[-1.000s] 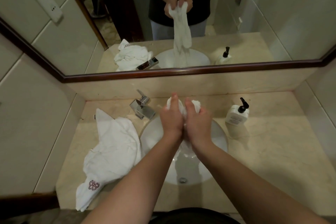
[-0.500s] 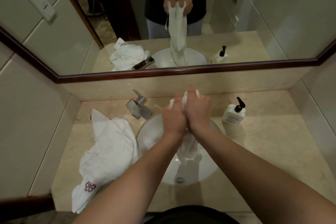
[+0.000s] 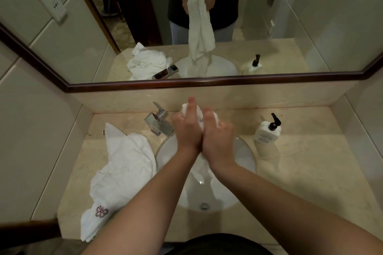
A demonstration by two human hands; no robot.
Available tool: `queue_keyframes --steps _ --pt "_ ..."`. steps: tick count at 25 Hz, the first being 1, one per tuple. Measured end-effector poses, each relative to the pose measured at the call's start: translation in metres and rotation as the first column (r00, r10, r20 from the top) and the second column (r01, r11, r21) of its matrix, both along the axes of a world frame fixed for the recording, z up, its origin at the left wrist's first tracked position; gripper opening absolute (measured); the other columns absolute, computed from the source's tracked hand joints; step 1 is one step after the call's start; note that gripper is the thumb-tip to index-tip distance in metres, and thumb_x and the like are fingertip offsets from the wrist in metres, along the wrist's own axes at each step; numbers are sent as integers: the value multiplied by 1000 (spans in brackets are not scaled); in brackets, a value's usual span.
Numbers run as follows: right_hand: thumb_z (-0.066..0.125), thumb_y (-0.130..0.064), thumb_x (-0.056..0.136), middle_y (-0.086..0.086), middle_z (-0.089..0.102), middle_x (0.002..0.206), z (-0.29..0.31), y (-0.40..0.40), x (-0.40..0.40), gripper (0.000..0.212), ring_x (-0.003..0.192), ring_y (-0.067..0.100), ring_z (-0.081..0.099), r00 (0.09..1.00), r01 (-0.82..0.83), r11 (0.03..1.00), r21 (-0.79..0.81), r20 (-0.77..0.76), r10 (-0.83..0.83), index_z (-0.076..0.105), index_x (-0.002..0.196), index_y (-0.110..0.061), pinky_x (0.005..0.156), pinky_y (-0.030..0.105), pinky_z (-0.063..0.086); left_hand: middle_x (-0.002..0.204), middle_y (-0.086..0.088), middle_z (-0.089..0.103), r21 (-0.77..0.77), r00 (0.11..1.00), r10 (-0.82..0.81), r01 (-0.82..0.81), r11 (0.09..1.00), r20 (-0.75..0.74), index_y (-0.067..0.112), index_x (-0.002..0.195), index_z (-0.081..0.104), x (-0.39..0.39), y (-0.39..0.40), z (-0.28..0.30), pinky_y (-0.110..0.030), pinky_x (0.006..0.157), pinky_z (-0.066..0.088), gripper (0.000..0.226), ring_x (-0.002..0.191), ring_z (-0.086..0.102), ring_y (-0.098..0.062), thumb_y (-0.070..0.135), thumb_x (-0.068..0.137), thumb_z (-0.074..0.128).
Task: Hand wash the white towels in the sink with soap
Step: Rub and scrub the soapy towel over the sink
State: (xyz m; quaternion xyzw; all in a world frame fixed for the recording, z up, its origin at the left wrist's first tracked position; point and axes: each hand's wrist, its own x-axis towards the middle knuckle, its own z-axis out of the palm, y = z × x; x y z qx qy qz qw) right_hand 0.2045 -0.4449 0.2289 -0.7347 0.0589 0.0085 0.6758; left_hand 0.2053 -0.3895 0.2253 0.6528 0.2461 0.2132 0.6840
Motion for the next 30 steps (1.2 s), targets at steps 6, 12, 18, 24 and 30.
queue_keyframes --steps 6,12,18,24,30 --pt "47 -23 102 -1 53 55 4 4 12 43 58 20 54 999 -45 997 -70 -21 44 52 60 -15 65 39 48 46 6 52 -281 985 49 -96 955 -168 18 49 53 5 2 5 -26 50 42 55 42 49 -9 35 101 55" --pt "51 -26 99 4 57 58 -4 -4 25 43 55 15 56 996 29 992 -126 -79 -39 52 58 -16 59 33 46 57 5 65 -234 977 -41 -10 972 -211 14 66 63 4 -9 1 -27 59 49 39 57 61 -9 27 102 52" --pt "59 -25 95 1 57 49 -6 -14 23 44 44 9 51 988 130 991 -2 -89 -130 56 52 -14 51 31 44 67 -3 70 -190 964 -149 108 976 -219 10 75 69 1 -17 4 -29 62 50 41 63 65 -10 33 103 49" --pt "66 -33 92 10 64 59 1 -14 26 38 53 17 60 991 42 996 75 -131 -31 65 64 -7 52 36 51 61 2 67 -246 966 -101 40 968 -239 11 72 66 14 -17 13 -23 55 50 42 59 64 -9 36 102 51" --pt "67 -42 89 13 69 65 -4 -4 22 41 60 21 67 984 20 996 82 -180 -5 67 67 -7 59 39 56 52 3 58 -213 960 -36 -25 977 -277 14 60 56 18 -10 11 -24 53 47 48 53 56 -12 37 102 52"
